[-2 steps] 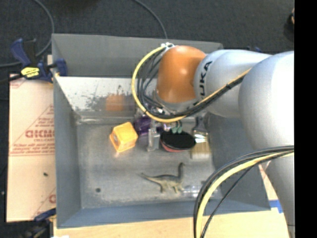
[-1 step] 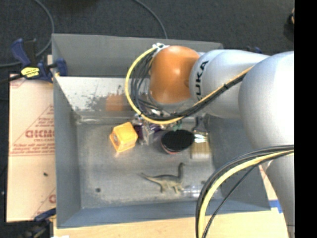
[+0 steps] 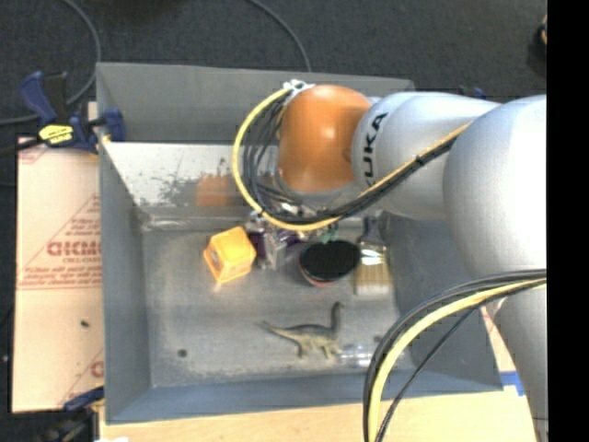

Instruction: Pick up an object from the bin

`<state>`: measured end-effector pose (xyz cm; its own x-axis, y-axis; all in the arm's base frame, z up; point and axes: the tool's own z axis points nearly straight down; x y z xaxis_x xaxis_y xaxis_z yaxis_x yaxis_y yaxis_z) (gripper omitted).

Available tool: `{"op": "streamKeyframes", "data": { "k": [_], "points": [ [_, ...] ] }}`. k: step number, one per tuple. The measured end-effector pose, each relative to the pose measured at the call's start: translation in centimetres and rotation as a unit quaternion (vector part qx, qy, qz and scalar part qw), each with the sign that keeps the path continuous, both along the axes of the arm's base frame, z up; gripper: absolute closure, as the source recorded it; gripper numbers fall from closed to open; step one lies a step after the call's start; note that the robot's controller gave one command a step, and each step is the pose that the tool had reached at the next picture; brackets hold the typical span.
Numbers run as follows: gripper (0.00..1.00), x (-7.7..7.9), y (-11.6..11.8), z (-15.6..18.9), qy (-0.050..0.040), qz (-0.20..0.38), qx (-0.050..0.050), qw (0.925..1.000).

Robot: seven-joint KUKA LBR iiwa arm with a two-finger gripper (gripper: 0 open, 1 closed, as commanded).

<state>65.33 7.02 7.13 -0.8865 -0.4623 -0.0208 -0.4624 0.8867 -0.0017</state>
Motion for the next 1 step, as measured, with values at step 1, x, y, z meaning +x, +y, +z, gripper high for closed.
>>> {"op": "streamKeyframes", "data": {
  "k": [1],
  "points": [
    [1.0, -0.1, 0.0, 0.27, 0.0015, 0.0, 0.0, 1.0]
  ]
}}
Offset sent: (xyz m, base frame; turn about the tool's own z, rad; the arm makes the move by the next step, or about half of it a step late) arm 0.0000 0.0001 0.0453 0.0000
